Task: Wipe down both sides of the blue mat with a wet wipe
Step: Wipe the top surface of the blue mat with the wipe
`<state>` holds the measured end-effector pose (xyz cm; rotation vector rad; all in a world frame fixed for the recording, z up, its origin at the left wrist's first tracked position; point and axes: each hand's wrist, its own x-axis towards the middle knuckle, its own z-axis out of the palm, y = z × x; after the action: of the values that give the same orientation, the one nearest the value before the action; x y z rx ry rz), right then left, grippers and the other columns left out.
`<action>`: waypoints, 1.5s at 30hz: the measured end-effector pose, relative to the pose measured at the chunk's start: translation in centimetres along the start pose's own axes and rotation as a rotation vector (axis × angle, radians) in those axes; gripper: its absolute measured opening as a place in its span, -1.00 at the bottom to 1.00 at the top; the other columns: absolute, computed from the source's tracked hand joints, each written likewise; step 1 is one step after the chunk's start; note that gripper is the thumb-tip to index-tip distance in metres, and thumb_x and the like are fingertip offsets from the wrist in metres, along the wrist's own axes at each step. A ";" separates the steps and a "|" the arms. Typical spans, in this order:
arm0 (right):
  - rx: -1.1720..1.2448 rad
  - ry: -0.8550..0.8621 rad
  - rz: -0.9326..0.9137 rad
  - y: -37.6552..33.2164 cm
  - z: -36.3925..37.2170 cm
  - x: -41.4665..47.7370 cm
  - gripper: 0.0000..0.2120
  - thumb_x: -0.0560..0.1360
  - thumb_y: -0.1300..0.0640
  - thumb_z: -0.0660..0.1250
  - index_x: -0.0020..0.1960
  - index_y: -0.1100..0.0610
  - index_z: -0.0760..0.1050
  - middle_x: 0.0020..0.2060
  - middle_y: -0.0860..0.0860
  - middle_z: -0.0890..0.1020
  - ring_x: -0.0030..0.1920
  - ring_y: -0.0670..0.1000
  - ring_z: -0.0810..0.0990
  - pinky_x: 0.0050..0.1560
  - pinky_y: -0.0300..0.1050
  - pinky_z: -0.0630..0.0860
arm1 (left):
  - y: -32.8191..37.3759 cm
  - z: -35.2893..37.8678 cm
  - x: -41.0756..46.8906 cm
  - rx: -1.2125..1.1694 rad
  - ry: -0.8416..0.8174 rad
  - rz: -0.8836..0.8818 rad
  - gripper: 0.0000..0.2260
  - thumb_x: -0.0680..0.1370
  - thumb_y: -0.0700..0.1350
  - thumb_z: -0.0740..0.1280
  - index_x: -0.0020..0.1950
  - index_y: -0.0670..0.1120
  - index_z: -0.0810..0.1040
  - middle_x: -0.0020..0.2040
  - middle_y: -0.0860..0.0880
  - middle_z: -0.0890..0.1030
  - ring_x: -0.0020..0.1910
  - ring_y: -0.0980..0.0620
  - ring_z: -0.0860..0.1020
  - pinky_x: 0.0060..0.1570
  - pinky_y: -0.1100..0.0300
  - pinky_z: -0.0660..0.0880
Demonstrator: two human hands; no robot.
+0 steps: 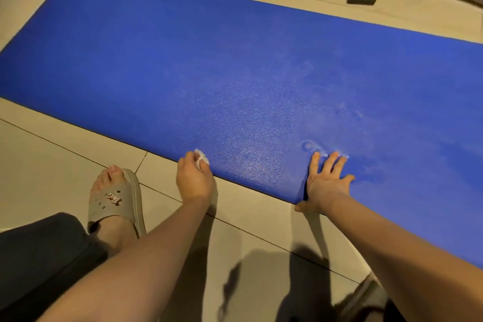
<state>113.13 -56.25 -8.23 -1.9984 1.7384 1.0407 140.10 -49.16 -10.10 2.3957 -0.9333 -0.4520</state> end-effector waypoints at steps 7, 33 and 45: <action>0.008 -0.010 0.012 -0.3 -0.1 0.1 0.49 0.19 -0.51 0.47 0.55 0.22 -0.48 0.52 0.42 -0.26 0.53 0.49 -0.22 0.38 0.47 0.22 | 4.6 4.8 -9.4 -0.080 -0.219 0.248 -0.84 0.53 -0.16 0.37 0.09 -0.13 0.59 0.02 -0.12 0.54 -0.04 -0.12 0.54 0.03 0.02 0.49; 0.406 -0.052 0.211 14.3 4.6 -2.6 0.49 0.12 -0.56 0.46 0.60 0.07 -0.40 0.59 0.24 -0.26 0.60 0.27 -0.22 0.50 0.36 0.10 | 8.9 8.1 -16.1 -0.006 -0.418 0.430 -0.91 0.58 -0.21 0.29 0.04 -0.15 0.57 0.03 -0.14 0.58 -0.02 -0.18 0.57 0.03 -0.02 0.49; 0.341 -0.084 0.192 13.6 4.6 -2.0 0.51 0.15 -0.52 0.48 0.58 0.19 -0.42 0.56 0.32 -0.26 0.56 0.40 -0.24 0.47 0.45 0.09 | 10.0 8.1 -15.8 -0.063 -0.262 0.159 -0.90 0.59 -0.20 0.31 0.05 -0.14 0.60 0.03 -0.11 0.60 0.00 -0.12 0.56 0.06 0.06 0.46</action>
<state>98.80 -54.91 -6.91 -1.5847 1.9396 0.8030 119.82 -47.16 -9.02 2.2194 -1.1945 -0.7354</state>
